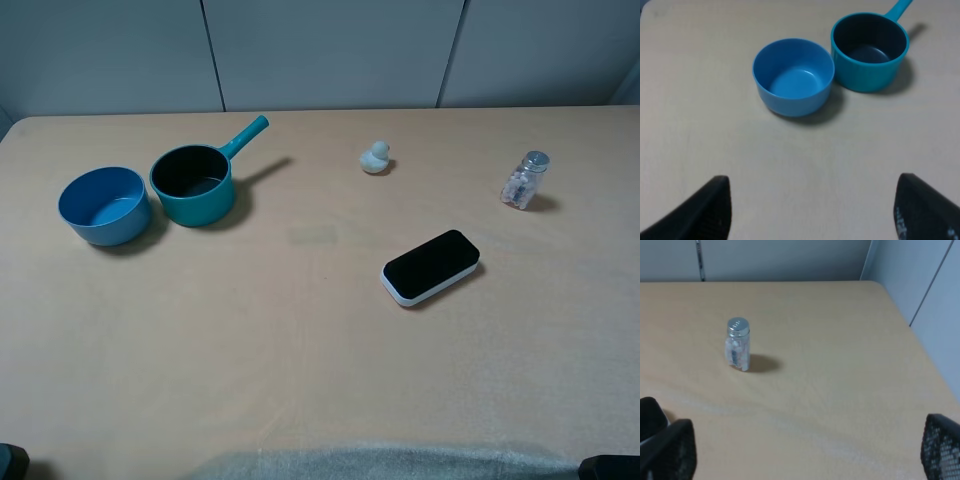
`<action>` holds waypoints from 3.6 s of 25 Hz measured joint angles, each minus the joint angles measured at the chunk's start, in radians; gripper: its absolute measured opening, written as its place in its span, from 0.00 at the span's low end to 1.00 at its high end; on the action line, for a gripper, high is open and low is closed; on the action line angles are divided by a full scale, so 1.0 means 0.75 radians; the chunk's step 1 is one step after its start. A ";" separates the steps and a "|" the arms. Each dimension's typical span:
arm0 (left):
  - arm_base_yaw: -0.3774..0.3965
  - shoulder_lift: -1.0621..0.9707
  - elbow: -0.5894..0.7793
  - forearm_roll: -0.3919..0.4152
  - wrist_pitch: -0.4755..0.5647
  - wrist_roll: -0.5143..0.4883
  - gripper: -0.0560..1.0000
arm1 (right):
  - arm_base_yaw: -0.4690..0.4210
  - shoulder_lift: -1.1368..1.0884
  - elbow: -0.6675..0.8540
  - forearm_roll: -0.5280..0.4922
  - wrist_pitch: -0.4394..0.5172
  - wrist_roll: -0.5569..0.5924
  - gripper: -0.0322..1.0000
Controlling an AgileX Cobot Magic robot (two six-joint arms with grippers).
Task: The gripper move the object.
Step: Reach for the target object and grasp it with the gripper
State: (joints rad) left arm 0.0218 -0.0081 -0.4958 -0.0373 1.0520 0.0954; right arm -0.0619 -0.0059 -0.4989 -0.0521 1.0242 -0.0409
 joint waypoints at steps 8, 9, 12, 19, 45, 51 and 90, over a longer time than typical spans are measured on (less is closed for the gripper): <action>0.000 0.000 0.000 0.000 0.001 0.000 0.75 | 0.000 0.000 0.000 0.000 0.000 0.000 0.69; 0.000 0.000 0.000 0.000 0.001 0.000 0.75 | 0.000 0.000 0.000 0.000 0.000 0.000 0.69; 0.000 0.000 0.000 0.000 0.001 0.000 0.75 | 0.000 0.000 0.000 0.000 0.000 0.000 0.69; 0.000 0.000 0.000 0.000 0.001 0.000 0.75 | 0.000 0.000 0.000 0.000 0.000 0.000 0.69; 0.000 0.000 0.000 0.000 0.001 0.000 0.75 | 0.000 0.000 0.000 0.000 0.000 0.003 0.69; 0.000 0.000 0.000 0.000 0.001 0.000 0.75 | 0.000 0.185 0.000 0.001 0.000 0.026 0.69; 0.000 0.000 0.000 0.000 0.001 0.000 0.75 | 0.170 2.195 -0.887 0.274 -0.143 0.112 0.69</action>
State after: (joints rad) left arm 0.0218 -0.0081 -0.4958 -0.0373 1.0528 0.0954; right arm 0.0657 1.6401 -1.1642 0.1531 0.9168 0.0433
